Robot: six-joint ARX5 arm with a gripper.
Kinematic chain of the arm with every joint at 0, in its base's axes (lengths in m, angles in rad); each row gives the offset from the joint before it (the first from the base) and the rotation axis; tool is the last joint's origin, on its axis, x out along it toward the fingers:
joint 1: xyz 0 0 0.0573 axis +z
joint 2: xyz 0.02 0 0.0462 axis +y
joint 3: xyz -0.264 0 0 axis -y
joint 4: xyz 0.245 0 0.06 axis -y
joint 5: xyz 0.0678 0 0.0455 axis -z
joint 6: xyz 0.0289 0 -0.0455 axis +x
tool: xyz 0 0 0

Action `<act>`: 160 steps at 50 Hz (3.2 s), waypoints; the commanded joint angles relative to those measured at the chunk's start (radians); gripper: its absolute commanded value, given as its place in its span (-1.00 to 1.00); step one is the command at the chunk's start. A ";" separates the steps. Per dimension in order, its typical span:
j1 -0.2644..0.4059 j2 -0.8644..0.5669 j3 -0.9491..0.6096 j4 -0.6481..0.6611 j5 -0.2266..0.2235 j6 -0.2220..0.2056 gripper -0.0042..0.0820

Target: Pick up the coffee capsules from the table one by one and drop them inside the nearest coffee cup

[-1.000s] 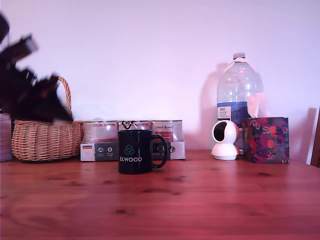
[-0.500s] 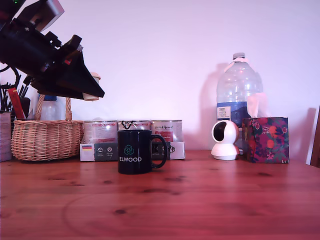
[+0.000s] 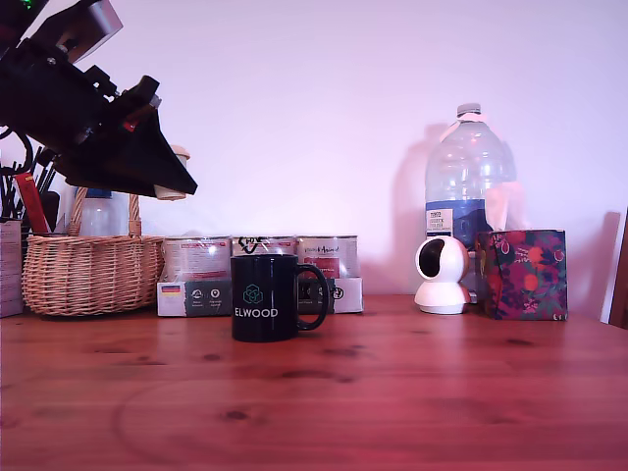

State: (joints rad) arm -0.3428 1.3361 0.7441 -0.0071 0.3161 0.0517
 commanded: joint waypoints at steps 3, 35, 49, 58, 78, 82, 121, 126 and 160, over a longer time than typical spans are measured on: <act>-0.001 0.013 0.047 -0.050 -0.013 0.001 -0.57; -0.007 0.257 0.414 -0.335 -0.038 0.011 -0.57; -0.018 0.403 0.628 -0.438 -0.048 0.036 -0.57; -0.028 0.481 0.755 -0.512 -0.063 0.052 -0.56; -0.040 0.677 1.011 -0.656 -0.068 0.073 -0.56; -0.042 0.715 1.050 -0.675 -0.071 0.073 -0.56; -0.066 0.831 1.147 -0.713 -0.100 0.104 -0.56; -0.065 0.831 1.147 -0.694 -0.100 0.106 -0.56; -0.063 0.830 1.147 -0.687 -0.089 0.088 0.89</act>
State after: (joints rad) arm -0.4049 2.1361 1.8778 -0.6975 0.2195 0.1345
